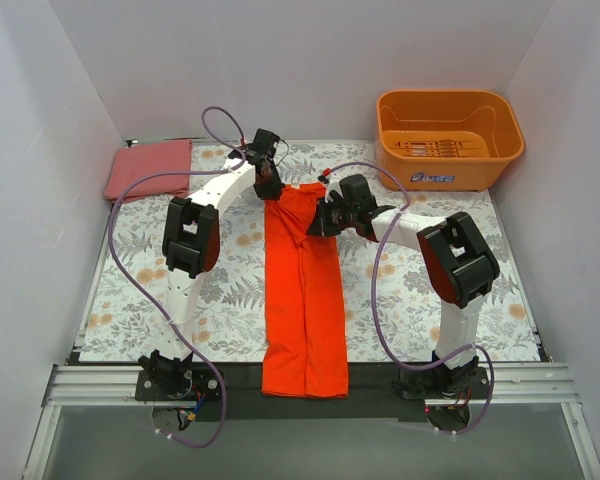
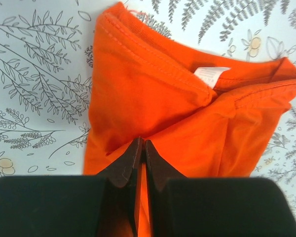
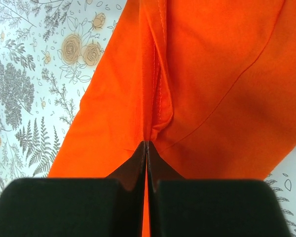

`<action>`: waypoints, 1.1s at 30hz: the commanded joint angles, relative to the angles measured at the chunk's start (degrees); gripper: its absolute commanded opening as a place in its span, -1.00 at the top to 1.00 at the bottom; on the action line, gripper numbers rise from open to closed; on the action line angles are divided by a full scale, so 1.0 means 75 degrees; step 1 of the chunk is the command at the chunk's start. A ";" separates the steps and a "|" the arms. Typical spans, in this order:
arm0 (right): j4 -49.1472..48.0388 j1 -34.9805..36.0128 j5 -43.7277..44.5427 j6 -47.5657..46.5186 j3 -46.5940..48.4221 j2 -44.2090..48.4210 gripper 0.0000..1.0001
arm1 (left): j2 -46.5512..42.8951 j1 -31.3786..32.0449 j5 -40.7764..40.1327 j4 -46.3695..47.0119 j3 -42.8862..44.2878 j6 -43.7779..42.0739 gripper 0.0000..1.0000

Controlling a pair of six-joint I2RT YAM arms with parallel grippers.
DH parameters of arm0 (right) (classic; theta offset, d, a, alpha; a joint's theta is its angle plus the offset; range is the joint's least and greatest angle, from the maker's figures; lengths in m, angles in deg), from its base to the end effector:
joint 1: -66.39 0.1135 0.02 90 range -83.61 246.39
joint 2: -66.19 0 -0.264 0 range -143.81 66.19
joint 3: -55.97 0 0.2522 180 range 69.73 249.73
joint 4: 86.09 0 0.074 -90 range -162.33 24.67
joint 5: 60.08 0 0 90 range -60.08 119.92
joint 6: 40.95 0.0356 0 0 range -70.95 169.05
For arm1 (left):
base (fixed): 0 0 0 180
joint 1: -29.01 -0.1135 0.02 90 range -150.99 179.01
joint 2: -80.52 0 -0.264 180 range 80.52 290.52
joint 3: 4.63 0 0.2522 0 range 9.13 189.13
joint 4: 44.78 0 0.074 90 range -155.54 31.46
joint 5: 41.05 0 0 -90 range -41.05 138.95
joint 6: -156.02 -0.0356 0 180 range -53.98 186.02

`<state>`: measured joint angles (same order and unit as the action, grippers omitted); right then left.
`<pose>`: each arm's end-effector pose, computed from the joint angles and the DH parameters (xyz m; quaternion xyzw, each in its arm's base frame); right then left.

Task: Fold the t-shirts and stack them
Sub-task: Fold the tshirt

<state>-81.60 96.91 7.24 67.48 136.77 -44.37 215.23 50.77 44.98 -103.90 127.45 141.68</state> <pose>0.3548 0.2251 0.1754 -0.1827 0.8522 0.3481 0.3452 0.4741 -0.1866 0.1931 -0.4468 0.8601 -0.1611 0.1862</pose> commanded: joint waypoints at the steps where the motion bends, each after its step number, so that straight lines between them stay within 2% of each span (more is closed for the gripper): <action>1: -0.0111 -0.0062 -0.0058 -0.0278 0.0294 -0.0106 0.97 | 0.0003 0.0029 -0.0268 0.0400 -0.0202 -0.0173 0.93; 13: 0.0803 -0.0085 0.0047 -0.1133 0.1115 -0.0375 0.97 | -0.0372 0.0040 -0.0432 0.1115 -0.1022 -0.0291 0.53; 18: 0.1026 -0.0085 0.0187 -0.1380 0.1314 -0.0422 0.97 | -0.0664 0.0064 -0.0490 0.1279 -0.1198 -0.0279 0.22; 22: 0.1166 -0.0085 0.0351 -0.1626 0.1431 -0.0446 0.97 | -0.1004 0.0064 -0.0596 0.1501 -0.1456 -0.0256 0.16; 33: 0.1682 -0.0179 0.0855 -0.2341 0.1830 -0.0586 0.97 | -0.1731 0.0052 -0.0678 0.1900 -0.2042 -0.0244 0.15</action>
<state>-70.06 95.97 11.88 52.71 147.79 -48.22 208.43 51.16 41.55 -91.90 112.94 140.13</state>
